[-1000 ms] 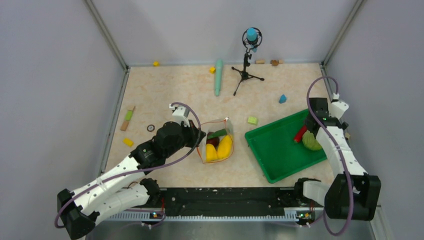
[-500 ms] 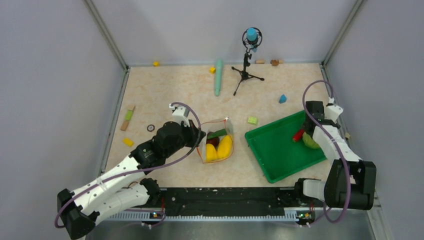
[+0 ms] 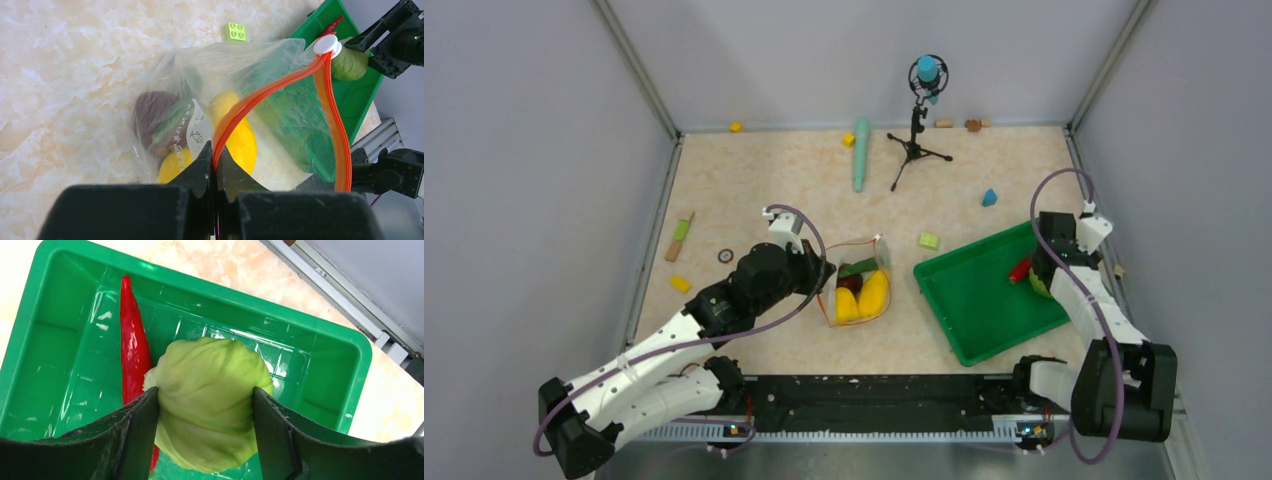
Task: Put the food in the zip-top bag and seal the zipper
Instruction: Pick up the fake vegetable from the bin.
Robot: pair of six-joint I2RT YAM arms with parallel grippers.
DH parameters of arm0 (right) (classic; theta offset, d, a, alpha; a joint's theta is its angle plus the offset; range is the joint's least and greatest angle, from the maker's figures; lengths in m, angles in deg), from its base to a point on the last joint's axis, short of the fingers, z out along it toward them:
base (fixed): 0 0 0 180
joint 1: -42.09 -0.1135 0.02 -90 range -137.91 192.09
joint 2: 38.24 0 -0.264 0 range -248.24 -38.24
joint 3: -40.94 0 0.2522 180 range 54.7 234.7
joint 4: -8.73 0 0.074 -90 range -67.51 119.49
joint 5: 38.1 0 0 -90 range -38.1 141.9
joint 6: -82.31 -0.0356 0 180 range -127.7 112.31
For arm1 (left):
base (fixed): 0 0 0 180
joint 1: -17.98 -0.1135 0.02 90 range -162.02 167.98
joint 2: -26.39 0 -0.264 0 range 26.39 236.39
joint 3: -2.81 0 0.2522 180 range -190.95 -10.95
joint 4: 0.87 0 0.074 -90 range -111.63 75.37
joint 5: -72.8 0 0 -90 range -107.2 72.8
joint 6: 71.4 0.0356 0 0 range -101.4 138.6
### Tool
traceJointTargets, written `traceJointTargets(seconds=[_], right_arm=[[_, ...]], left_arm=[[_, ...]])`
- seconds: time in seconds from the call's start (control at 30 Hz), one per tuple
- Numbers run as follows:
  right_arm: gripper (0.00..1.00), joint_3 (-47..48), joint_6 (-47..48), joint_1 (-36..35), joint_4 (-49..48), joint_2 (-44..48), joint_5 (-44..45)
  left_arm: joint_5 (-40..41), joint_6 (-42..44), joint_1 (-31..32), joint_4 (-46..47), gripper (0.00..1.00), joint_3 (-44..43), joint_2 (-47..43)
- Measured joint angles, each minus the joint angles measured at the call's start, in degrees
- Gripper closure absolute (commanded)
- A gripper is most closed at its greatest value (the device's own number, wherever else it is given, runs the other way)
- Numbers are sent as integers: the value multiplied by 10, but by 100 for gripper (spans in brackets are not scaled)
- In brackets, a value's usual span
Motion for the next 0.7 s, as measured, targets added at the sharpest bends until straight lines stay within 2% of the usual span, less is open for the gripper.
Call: traceJointTargets(seconds=[0.43,0.7], right_arm=[[100,-23,13,0,40,193,-116],[100,-18,35,0,57,234,-245]], left_arm=[[-9,0,0,0,100,0,0],[-13,0,0,0,100,0,0]])
